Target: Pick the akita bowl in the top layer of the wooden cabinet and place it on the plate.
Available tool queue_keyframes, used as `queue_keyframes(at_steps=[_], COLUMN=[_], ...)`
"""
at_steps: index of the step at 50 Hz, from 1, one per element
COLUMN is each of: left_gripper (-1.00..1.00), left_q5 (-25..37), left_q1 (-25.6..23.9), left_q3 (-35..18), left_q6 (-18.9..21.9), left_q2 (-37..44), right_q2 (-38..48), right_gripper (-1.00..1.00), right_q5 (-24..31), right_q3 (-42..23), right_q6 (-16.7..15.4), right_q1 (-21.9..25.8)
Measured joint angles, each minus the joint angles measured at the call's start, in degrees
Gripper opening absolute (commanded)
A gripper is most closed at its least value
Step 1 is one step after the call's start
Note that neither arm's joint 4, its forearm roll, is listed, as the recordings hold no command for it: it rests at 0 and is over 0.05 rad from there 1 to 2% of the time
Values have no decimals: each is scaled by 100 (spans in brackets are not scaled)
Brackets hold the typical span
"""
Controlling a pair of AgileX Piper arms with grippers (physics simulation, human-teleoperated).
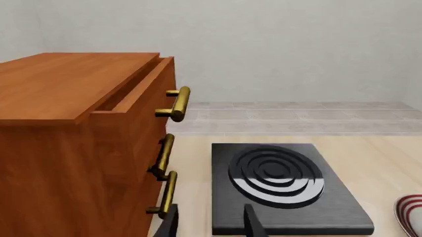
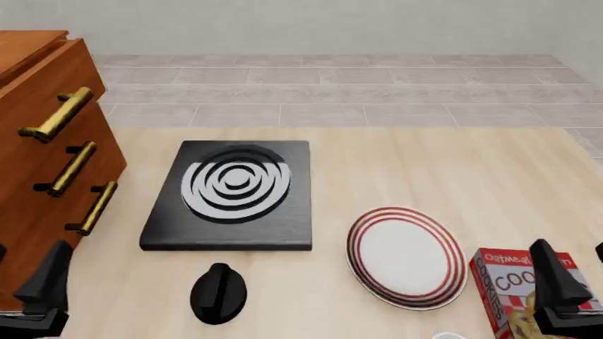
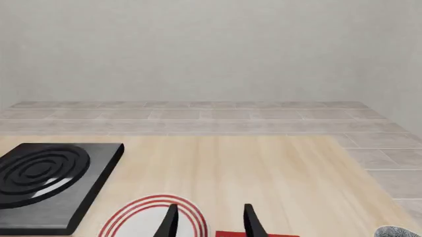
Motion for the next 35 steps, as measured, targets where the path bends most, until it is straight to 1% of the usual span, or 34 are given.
queue_keyframes(at_steps=[24, 35], left_gripper=[100, 100], left_q5=[38, 124], left_q1=[-28, -21], left_q3=[-24, -208], left_q6=[20, 14], left_q2=[0, -5], right_q2=[-79, -93], right_gripper=[100, 100], right_q5=[60, 24], right_q3=[-23, -41], right_q6=[-22, -71], right_q1=[16, 21])
